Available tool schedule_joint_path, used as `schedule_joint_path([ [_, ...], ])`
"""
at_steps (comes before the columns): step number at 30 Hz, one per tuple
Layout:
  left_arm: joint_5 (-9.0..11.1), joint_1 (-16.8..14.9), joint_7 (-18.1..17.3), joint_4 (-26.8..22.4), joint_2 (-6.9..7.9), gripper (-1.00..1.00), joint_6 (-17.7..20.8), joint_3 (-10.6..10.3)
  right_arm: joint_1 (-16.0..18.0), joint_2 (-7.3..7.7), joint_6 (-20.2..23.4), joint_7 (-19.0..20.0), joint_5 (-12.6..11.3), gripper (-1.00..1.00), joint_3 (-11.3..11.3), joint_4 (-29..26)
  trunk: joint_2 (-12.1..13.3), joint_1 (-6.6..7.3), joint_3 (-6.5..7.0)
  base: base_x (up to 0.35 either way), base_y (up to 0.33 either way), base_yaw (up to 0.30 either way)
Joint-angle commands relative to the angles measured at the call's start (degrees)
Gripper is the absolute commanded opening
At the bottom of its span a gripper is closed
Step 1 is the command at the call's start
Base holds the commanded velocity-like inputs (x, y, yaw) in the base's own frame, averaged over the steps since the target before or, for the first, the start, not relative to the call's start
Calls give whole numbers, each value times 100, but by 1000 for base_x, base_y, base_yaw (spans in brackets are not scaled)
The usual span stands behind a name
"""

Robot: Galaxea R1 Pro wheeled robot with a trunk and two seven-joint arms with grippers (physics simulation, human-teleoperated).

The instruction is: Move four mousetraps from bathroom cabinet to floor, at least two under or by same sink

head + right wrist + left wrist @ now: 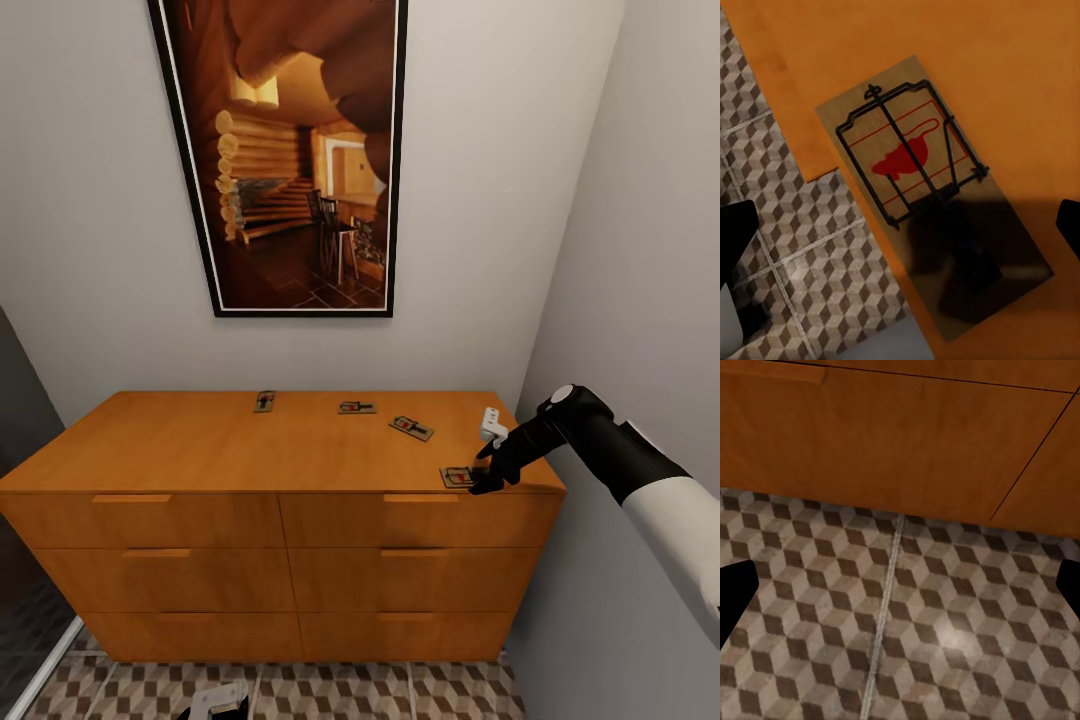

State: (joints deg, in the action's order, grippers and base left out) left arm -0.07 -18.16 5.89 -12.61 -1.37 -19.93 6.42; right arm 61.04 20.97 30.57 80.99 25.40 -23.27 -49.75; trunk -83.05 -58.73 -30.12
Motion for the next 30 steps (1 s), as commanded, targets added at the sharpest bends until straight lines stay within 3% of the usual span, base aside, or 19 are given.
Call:
schedule_joint_path([
  [1, -1, -4, 0, 4, -3, 100, -20, 26, 5, 4, 60, 22, 15, 100, -12, -9, -3, 0, -6, 0, 0, 0],
  [6, -1, -4, 0, 4, -3, 100, -20, 26, 6, 4, 68, -44, 61, 100, -5, -14, -3, 0, -6, 0, 0, 0],
  [14, -1, -4, 0, 4, -3, 100, -20, 26, 5, 1, 72, -465, 186, 100, -17, -17, -3, 0, -6, 0, 0, 0],
  [30, -1, -4, 0, 4, -3, 100, -20, 26, 4, -5, 72, -540, 200, 100, -20, -17, -3, 0, -6, 0, 0, 0],
])
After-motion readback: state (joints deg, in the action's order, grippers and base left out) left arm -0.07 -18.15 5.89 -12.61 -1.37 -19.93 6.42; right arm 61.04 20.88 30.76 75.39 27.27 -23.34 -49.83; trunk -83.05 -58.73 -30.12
